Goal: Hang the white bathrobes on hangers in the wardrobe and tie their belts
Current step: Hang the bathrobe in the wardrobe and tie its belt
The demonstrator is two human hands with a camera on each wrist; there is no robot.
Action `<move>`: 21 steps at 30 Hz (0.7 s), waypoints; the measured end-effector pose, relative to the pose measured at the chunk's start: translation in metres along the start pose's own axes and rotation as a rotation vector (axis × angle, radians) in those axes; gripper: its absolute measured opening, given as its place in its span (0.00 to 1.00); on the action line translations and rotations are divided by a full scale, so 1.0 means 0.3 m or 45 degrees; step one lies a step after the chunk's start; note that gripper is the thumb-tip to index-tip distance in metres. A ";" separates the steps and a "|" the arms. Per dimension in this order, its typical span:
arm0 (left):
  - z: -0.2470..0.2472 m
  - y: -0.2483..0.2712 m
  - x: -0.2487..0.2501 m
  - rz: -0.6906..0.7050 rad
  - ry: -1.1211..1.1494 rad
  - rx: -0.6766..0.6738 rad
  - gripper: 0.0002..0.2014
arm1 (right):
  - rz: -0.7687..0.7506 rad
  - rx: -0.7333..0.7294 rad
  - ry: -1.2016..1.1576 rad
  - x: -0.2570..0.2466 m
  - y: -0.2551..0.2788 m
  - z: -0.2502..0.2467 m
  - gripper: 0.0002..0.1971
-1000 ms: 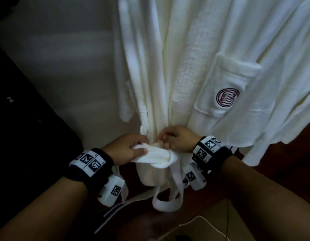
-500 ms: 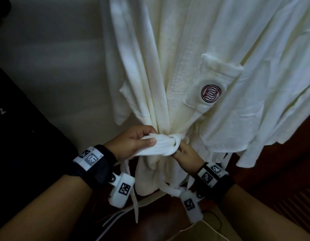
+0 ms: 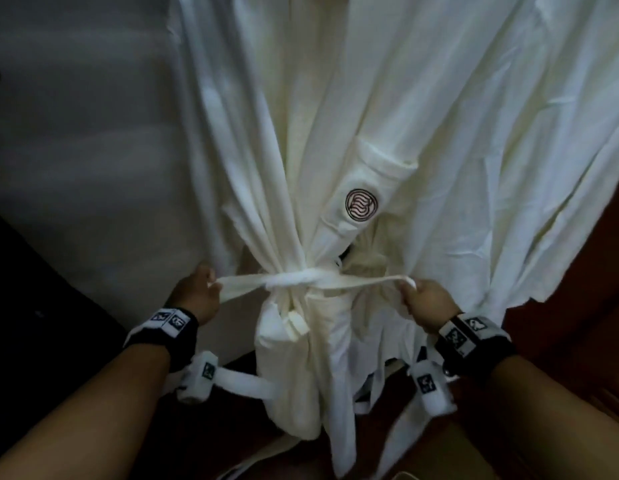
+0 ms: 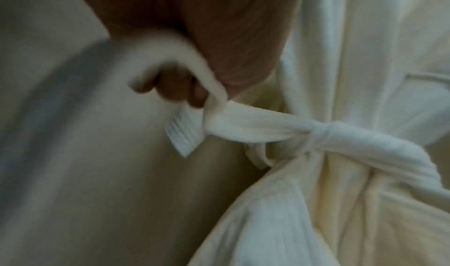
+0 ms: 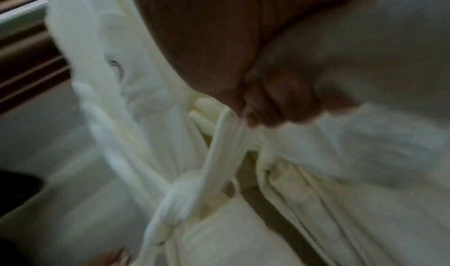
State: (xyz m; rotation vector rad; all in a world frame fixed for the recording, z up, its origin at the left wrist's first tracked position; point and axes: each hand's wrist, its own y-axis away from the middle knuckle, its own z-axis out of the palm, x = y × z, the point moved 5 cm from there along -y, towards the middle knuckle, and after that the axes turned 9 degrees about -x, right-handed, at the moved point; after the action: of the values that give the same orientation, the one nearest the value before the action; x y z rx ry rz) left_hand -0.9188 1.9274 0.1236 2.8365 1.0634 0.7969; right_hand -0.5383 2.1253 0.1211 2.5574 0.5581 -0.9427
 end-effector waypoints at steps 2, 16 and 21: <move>0.006 0.003 0.055 0.035 -0.062 -0.051 0.08 | -0.118 -0.139 0.185 -0.077 0.021 0.009 0.22; -0.999 0.454 1.141 1.193 0.033 1.066 0.08 | -0.888 0.486 0.373 -1.012 0.367 -1.227 0.09; -1.261 0.482 1.436 1.074 -0.260 1.173 0.18 | -0.676 0.537 0.600 -1.212 0.166 -1.456 0.12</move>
State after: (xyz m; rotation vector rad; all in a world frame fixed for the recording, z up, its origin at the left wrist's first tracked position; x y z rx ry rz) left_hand -0.7300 2.0198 0.6765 4.0805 0.1187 -0.1176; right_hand -0.5364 2.1948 0.6874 3.1076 1.3496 -0.6450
